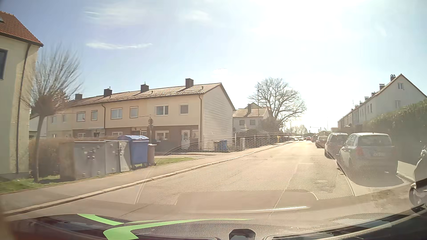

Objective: Follow the waypoints while adhering to traffic rules and regulations

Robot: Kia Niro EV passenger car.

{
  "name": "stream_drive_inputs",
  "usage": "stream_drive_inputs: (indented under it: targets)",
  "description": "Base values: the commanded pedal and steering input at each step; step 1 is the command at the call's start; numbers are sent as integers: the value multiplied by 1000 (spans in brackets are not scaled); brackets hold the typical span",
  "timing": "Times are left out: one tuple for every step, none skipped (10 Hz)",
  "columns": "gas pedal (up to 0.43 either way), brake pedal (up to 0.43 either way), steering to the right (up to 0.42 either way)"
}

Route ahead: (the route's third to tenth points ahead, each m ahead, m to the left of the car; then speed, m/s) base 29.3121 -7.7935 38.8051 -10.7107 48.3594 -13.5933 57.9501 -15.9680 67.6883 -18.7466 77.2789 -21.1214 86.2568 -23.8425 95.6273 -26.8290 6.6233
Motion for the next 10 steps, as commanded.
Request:
stream_drive_inputs:
  targets:
    - [429, 0, 186]
    - [429, 0, 168]
    - [429, 0, 155]
    - [429, 0, 148]
    - [429, 0, 136]
    - [429, 0, 121]
    - [429, 0, 110]
    - [429, 0, 101]
    - [429, 0, 91]
    - [429, 0, 83]
